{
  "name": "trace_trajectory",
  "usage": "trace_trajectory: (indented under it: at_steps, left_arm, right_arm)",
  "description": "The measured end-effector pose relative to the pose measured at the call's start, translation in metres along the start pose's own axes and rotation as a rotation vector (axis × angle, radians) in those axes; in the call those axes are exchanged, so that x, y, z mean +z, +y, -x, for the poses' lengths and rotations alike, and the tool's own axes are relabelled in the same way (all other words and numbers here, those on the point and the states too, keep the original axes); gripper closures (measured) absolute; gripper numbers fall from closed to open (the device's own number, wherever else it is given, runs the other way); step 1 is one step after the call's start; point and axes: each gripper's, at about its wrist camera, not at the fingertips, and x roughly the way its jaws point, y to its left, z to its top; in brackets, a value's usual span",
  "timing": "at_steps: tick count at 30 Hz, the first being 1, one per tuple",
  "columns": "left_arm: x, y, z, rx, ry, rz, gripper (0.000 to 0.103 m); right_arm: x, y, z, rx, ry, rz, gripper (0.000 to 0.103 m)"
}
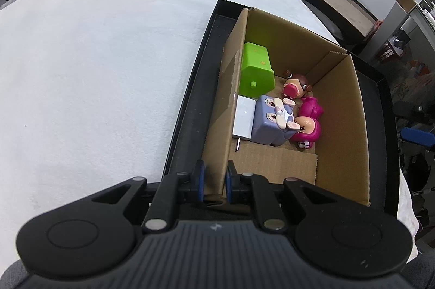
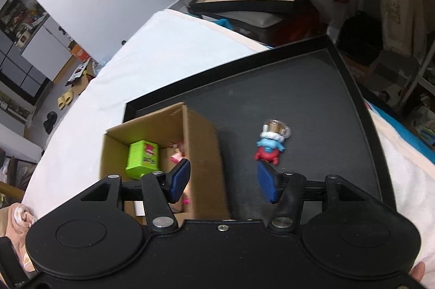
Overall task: Organize rigid objects
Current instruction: 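Carry the pink figure with the right gripper into the box and release, then move the right gripper to the blue-red mug figure and grasp it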
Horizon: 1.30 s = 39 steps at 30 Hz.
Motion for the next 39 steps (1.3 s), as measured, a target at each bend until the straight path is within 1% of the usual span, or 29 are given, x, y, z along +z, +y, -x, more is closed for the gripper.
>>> trace_trajectory:
  at_steps: [6,16,25,27,30,33,36,39]
  left_arm:
    - [0.0,-0.005,0.0,0.025,0.001,-0.016,0.09]
    - [0.001,-0.015,-0.002,0.074,0.008,-0.046,0.092]
    - [0.001,-0.023,-0.003,0.119,0.017,-0.069,0.093]
    - [0.002,-0.025,-0.004,0.128,0.019,-0.073,0.093]
    - [0.002,-0.027,-0.004,0.142,0.023,-0.078,0.093]
    - [0.002,-0.028,-0.005,0.151,0.025,-0.083,0.093]
    - [0.003,-0.031,-0.005,0.161,0.027,-0.087,0.093]
    - [0.002,-0.032,-0.006,0.168,0.027,-0.087,0.093]
  right_arm:
    - [-0.002,-0.016,-0.008,-0.021,0.0,0.003,0.048]
    - [-0.005,-0.033,-0.035,-0.054,-0.034,0.028,0.049]
    - [-0.006,-0.042,-0.057,-0.023,-0.074,0.082,0.055]
    - [-0.005,-0.041,-0.06,-0.029,-0.087,0.101,0.055]
    - [-0.002,-0.043,-0.067,-0.028,-0.091,0.089,0.055]
    - [-0.002,-0.043,-0.074,-0.057,-0.098,0.111,0.056]
    - [0.0,-0.045,-0.083,-0.059,-0.096,0.102,0.061]
    - [0.002,-0.045,-0.091,-0.065,-0.099,0.107,0.062]
